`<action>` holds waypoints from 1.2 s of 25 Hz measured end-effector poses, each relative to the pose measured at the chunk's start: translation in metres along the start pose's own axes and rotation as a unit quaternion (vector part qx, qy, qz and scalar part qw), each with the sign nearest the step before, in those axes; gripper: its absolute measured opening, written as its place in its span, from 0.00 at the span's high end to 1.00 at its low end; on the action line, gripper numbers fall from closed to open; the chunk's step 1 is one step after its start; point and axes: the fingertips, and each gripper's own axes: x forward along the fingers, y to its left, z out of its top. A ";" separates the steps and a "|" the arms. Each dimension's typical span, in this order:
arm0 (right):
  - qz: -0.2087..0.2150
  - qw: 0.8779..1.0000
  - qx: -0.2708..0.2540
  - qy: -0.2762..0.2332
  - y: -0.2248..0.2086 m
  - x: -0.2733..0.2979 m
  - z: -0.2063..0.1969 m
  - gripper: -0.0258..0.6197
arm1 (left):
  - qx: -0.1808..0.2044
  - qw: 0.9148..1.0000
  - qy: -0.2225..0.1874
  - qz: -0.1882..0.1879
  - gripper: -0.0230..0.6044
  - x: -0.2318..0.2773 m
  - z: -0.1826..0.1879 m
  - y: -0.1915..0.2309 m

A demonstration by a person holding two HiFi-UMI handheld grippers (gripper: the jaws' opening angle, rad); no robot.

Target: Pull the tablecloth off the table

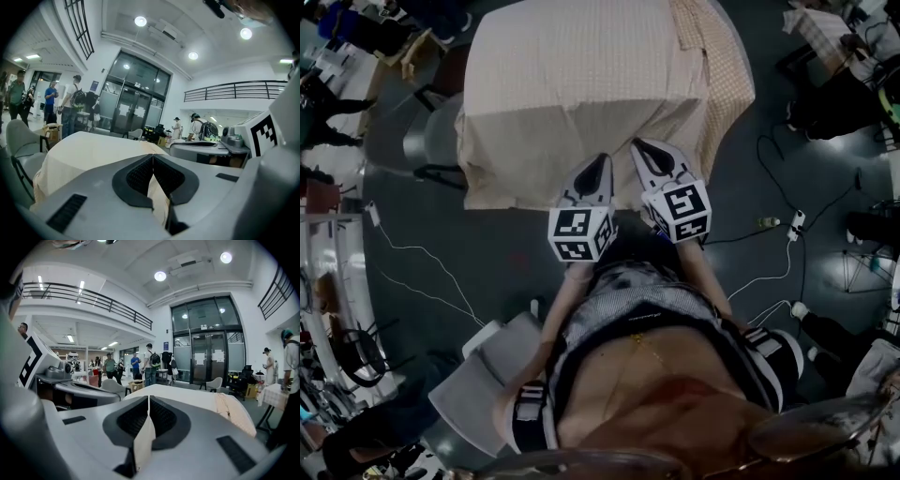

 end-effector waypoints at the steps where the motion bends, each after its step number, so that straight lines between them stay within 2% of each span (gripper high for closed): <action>1: 0.001 1.000 -0.002 0.003 0.001 0.002 0.000 0.86 | -0.004 1.000 -0.001 0.002 0.95 -0.001 0.000 0.003; 8: 0.009 1.000 -0.011 0.015 0.008 0.017 0.003 0.86 | -0.023 1.000 -0.007 0.010 0.95 0.000 0.003 0.020; 13: 0.007 1.000 -0.007 0.014 -0.006 0.028 0.002 0.86 | -0.026 1.000 -0.004 0.004 0.95 0.021 0.006 0.024; 23: 0.002 1.000 0.005 0.009 -0.076 0.074 0.019 0.86 | -0.009 1.000 0.005 -0.022 0.95 0.110 0.036 0.026; 30: 0.012 1.000 0.006 0.006 -0.121 0.107 0.031 0.86 | -0.006 1.000 0.010 -0.019 0.95 0.163 0.053 0.034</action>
